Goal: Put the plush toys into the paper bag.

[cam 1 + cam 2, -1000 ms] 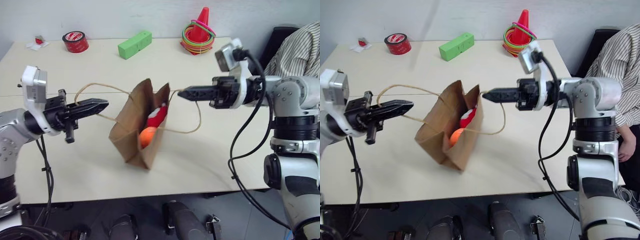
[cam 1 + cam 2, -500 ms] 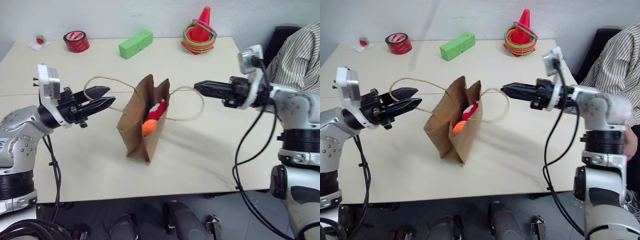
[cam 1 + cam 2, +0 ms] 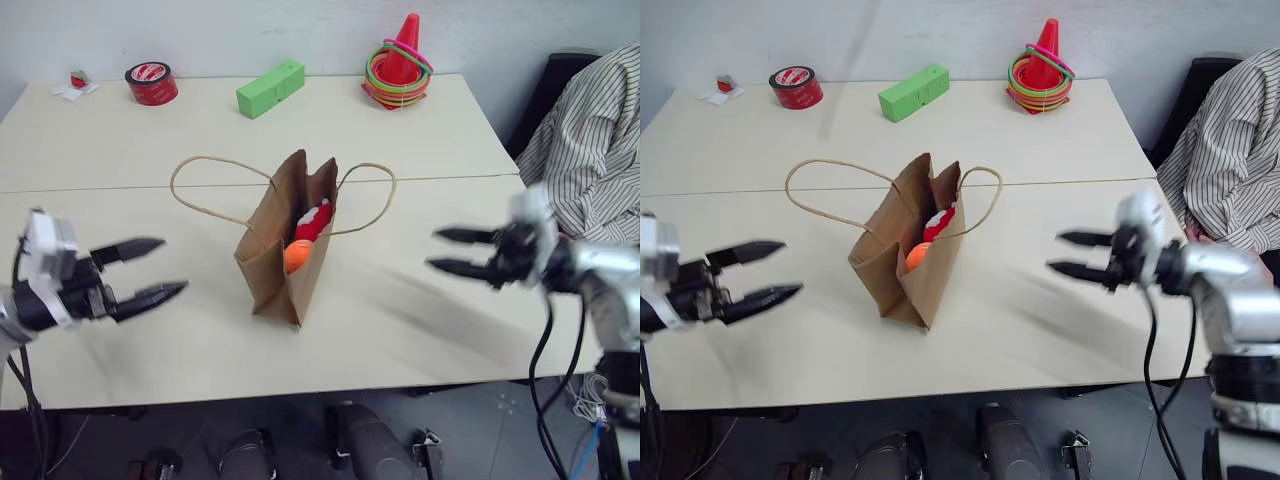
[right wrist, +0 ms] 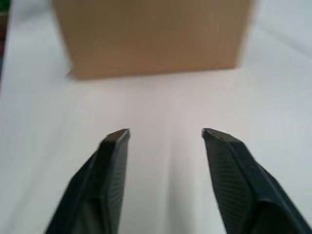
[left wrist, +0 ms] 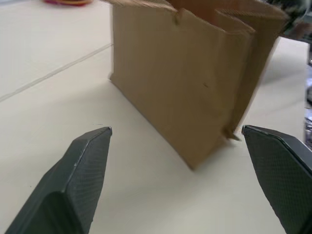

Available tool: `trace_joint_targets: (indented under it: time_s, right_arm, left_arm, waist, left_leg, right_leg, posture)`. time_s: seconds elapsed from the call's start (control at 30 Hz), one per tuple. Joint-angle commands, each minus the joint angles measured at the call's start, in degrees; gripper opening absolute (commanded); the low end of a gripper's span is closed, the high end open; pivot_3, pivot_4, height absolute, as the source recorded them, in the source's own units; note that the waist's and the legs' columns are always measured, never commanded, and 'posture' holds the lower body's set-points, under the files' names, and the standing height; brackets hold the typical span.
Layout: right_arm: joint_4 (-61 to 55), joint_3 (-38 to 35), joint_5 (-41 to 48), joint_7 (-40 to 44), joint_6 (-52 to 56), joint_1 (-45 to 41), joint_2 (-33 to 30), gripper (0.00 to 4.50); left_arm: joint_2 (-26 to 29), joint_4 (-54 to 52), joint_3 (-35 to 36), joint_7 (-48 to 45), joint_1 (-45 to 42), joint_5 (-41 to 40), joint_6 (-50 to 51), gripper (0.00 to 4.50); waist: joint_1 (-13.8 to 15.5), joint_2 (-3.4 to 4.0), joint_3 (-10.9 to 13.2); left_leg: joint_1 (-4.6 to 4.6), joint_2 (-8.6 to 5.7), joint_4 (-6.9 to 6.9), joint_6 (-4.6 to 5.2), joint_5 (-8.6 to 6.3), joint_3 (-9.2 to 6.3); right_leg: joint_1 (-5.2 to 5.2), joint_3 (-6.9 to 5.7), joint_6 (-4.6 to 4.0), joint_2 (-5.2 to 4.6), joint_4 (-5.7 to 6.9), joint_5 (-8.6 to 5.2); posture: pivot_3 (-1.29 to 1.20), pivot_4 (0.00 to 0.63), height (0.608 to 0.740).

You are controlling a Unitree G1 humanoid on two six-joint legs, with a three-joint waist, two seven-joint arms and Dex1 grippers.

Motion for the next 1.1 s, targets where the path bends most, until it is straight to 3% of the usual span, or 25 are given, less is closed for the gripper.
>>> trace_joint_targets:
  time_s: [0.03,0.17,0.4,0.57,0.67,0.9,1.07,1.1]
  right_arm:
    - [-2.5,6.3,-5.8,-6.3,-12.7,1.6,8.3,1.3]
    - [0.9,11.8,-11.5,-13.6,-16.1,-1.6,16.3,0.03]
    - [11.5,18.8,-17.7,-18.2,-20.5,-10.8,24.4,0.03]
    - [14.4,20.4,-19.0,-19.5,-19.4,-12.7,26.0,0.03]
    - [14.1,20.8,-19.0,-19.1,-20.2,-11.9,25.3,0.0]
    - [8.9,18.2,-15.4,-17.5,-20.2,-7.3,21.0,0.0]
    - [-3.4,9.7,-3.0,-14.6,-15.8,0.6,14.9,0.0]
    - [-5.5,8.2,-0.3,-13.7,-14.6,2.1,13.5,0.0]
  left_arm:
    - [-4.3,-9.6,-3.0,6.5,1.5,-0.2,-0.8,4.5]
    - [-10.2,-13.9,-7.9,14.2,0.8,1.5,-1.3,4.5]
    - [-19.4,-12.8,-20.2,24.8,-5.0,11.2,-6.0,4.5]
    - [-23.0,-8.0,-23.4,28.9,-9.7,16.0,-8.8,4.5]
    - [-24.2,-4.6,-23.0,29.7,-12.0,17.1,-11.0,3.9]
    - [-22.0,2.5,-23.7,21.3,-16.4,13.4,-11.3,1.69]
    - [-17.5,5.5,-20.9,10.8,-20.1,4.3,-6.5,0.09]
    - [-16.4,6.3,-21.2,8.9,-20.7,3.8,-6.0,0.02]
  waist:
    - [0.0,0.0,0.0]
    - [0.2,0.04,0.0]
    - [0.8,-0.05,0.0]
    - [1.6,-0.05,0.0]
    - [1.8,-0.05,0.0]
    - [2.3,-0.06,0.0]
    - [3.1,-0.06,0.0]
    - [3.2,-0.05,0.0]
  left_leg:
    - [0.07,0.01,0.0,-0.02,0.01,-0.01]
    - [0.1,-0.09,0.01,0.04,0.14,-0.09]
    - [0.29,-0.1,-0.03,0.13,0.16,-0.28]
    - [0.19,-0.05,-0.02,0.15,0.14,-0.23]
    - [0.18,-0.04,0.01,0.16,0.14,-0.23]
    - [0.18,-0.05,0.01,0.16,0.13,-0.21]
    - [0.16,-0.04,0.01,0.16,0.13,-0.22]
    - [0.16,-0.04,0.0,0.16,0.13,-0.24]
  right_leg:
    - [0.06,0.01,0.0,0.01,0.01,0.0]
    - [0.15,0.06,0.05,0.01,0.01,0.19]
    - [0.61,-0.08,0.06,0.04,-0.39,0.36]
    - [0.58,-0.07,0.06,0.07,-0.53,0.36]
    - [0.58,-0.08,0.08,0.08,-0.55,0.37]
    - [0.59,-0.09,0.1,0.07,-0.55,0.38]
    - [0.57,-0.12,0.11,0.08,-0.54,0.39]
    - [0.58,-0.13,0.11,0.08,-0.56,0.39]
  posture:
    - [0.0,0.15,0.74]
    - [0.0,0.15,0.74]
    - [0.0,0.15,0.74]
    - [0.0,0.15,0.74]
    - [0.0,0.15,0.74]
    - [0.0,0.15,0.74]
    - [0.0,0.15,0.74]
    - [0.0,0.15,0.74]
